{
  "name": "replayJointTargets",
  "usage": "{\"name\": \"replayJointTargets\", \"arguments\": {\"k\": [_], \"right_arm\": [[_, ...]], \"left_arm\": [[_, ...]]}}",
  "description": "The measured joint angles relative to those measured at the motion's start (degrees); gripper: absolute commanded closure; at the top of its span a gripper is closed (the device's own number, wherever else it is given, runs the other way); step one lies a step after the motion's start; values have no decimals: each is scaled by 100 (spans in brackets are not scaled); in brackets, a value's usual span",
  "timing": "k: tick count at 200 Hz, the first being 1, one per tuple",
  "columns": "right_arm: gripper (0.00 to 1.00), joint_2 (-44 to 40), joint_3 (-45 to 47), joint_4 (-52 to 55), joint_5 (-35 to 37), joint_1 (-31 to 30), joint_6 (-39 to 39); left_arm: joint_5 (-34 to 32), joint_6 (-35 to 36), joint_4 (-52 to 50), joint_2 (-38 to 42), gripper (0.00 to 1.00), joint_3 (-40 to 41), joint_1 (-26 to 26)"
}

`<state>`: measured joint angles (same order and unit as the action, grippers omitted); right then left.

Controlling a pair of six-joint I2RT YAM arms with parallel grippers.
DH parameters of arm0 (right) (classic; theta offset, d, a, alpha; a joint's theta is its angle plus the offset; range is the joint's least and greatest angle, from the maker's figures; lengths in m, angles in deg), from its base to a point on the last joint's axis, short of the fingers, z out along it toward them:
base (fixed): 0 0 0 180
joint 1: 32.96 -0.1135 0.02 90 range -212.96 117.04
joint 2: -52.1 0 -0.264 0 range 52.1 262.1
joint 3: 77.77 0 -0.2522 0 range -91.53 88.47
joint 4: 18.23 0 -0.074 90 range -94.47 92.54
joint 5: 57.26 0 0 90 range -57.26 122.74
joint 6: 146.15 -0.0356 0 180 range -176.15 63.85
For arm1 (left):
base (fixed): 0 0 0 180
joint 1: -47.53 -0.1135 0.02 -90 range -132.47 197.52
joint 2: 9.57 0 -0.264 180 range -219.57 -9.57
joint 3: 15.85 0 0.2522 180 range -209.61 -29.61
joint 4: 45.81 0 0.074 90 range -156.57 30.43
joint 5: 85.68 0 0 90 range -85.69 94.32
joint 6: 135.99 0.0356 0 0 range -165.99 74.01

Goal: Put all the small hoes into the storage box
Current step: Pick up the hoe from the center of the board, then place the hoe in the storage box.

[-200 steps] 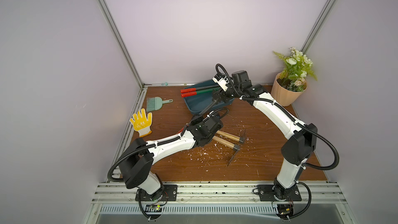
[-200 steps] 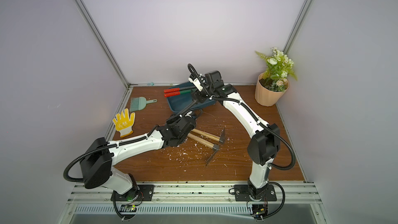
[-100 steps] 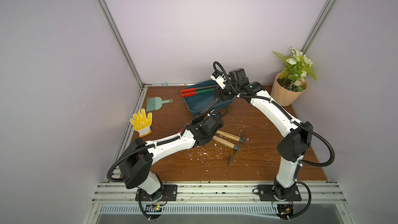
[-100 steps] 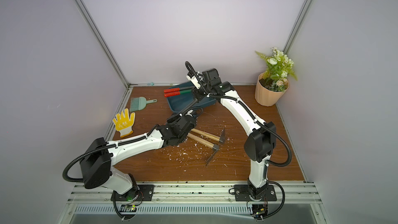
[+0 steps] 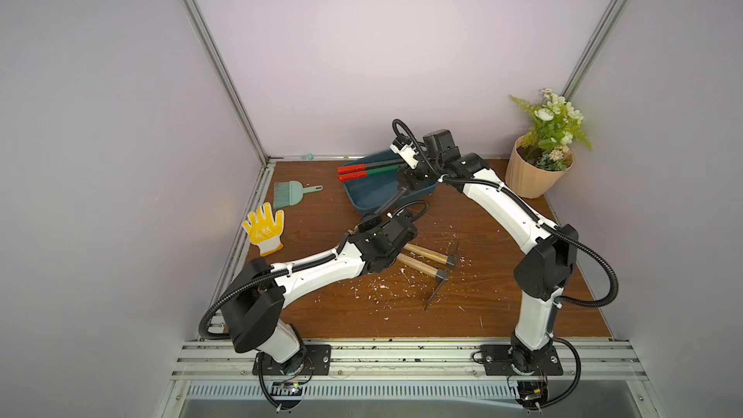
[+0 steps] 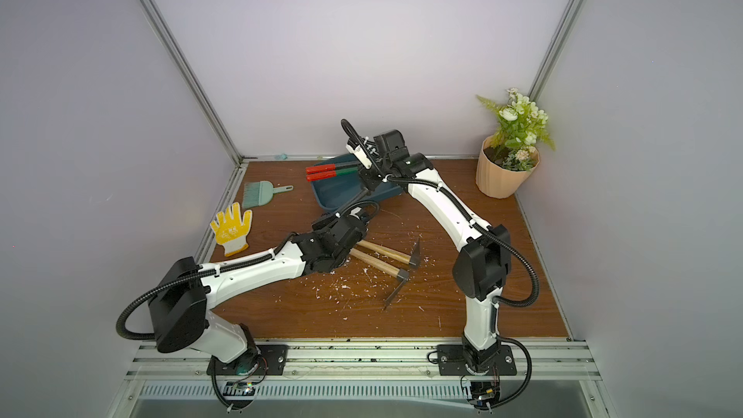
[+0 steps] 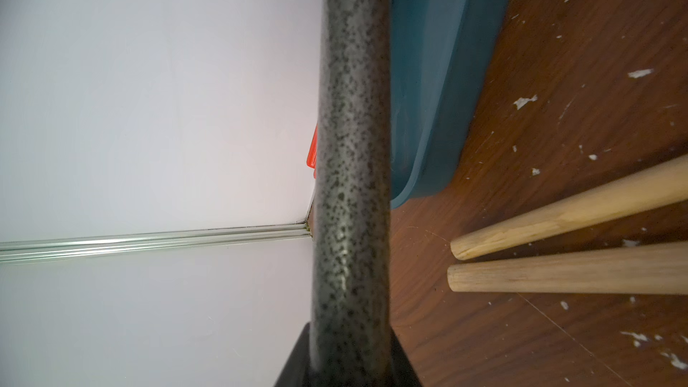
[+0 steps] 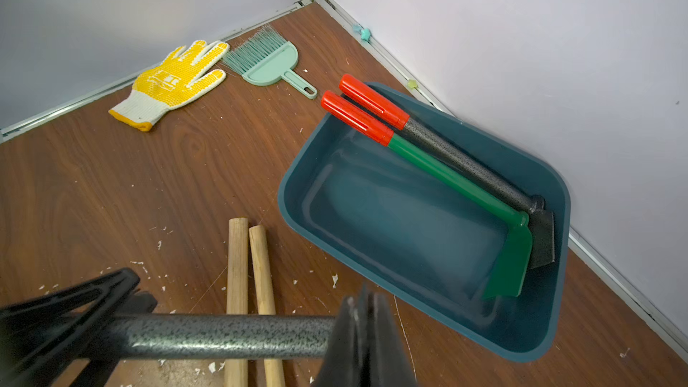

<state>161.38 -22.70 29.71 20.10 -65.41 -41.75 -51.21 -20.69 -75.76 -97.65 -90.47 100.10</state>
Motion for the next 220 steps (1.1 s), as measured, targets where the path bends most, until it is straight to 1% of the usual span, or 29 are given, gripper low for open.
{"name": "replayJointTargets", "arguments": {"k": [8, 16, 32, 44, 61, 85, 103, 116, 130, 147, 179, 220], "right_arm": [[100, 0, 0, 4, 66, 0, -50], [100, 11, 0, -11, 190, 9, -96], [100, 35, 17, -98, 466, 46, -186], [100, 35, 114, -330, 686, 74, -278], [100, 26, 455, -938, 1014, 114, -452], [100, -31, 1429, -2186, 1366, 164, -765], [100, -59, 2319, -3259, 1550, 186, -951], [100, -79, 3032, -4271, 1703, 188, -1051], [100, -85, 3421, -5108, 1891, 188, -1204], [100, -57, 3591, -5622, 2013, 188, -1318], [100, 245, 3453, -6478, 2166, 225, -1449], [100, 756, 3383, -7027, 2258, 369, -1576]], "left_arm": [[39, -164, 13, 74, 40, 4, 0], [114, -334, 31, 188, 31, 4, 0], [337, -699, 101, 501, 21, 11, -22], [599, -975, 184, 789, 16, 31, -68], [1060, -1340, 339, 1248, 15, 136, -181], [1596, -1725, 518, 1843, 13, 337, -487], [1797, -1954, 662, 2247, 11, 557, -658], [1882, -2074, 699, 2520, 11, 686, -710], [1939, -2155, 710, 2739, 11, 758, -734], [1961, -2240, 702, 2975, 10, 835, -769], [1969, -2345, 664, 3213, 10, 931, -835], [1967, -2361, 557, 3248, 10, 942, -861]]}}
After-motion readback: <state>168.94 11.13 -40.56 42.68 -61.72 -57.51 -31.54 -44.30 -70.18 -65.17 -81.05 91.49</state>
